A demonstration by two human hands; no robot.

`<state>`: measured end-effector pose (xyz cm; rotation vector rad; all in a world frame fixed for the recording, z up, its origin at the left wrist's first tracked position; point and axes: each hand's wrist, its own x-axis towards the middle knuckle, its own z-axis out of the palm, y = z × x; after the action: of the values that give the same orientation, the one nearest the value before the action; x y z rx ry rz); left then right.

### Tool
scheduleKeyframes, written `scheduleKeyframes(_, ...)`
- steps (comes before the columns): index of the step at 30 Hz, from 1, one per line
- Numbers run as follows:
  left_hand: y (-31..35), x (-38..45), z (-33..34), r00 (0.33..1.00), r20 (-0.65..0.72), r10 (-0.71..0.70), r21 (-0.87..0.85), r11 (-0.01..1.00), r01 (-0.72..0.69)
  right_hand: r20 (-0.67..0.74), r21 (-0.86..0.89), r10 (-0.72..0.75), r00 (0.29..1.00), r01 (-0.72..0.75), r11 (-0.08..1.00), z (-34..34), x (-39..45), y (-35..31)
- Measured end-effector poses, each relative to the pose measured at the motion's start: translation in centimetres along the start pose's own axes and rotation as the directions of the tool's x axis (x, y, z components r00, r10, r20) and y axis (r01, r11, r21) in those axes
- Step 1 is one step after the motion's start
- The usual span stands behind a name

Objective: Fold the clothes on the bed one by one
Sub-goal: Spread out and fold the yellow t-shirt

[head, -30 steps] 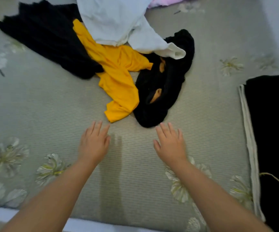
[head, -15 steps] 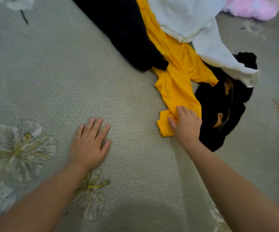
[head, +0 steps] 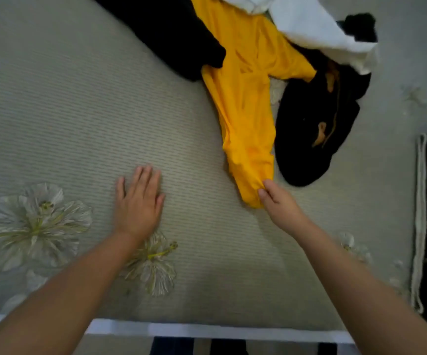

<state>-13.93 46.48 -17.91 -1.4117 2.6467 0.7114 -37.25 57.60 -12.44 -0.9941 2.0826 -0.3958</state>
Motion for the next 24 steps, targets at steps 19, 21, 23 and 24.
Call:
scheduleKeyframes(19,13.1,0.7,2.9,0.888,0.355,0.293,0.191,0.907,-0.376,-0.101,-0.402,0.064,0.993,-0.100,0.910,-0.8,-14.1,15.9)
scheduleKeyframes(21,12.6,0.5,1.9,0.904,0.326,0.275,0.119,0.937,-0.328,-0.111,-0.342,0.105,0.988,-0.137,0.930,0.2,-13.1,16.1)
scheduleKeyframes(23,11.8,0.0,0.7,0.897,0.326,0.298,0.075,0.938,-0.339,-0.219,-0.155,0.148,0.964,-0.185,0.970,0.2,-11.9,15.8)
scheduleKeyframes(24,11.6,-0.4,0.0,0.890,0.336,0.309,0.068,0.934,-0.351,-0.265,-0.140,0.145,0.953,-0.187,0.972,0.0,-11.2,15.6)
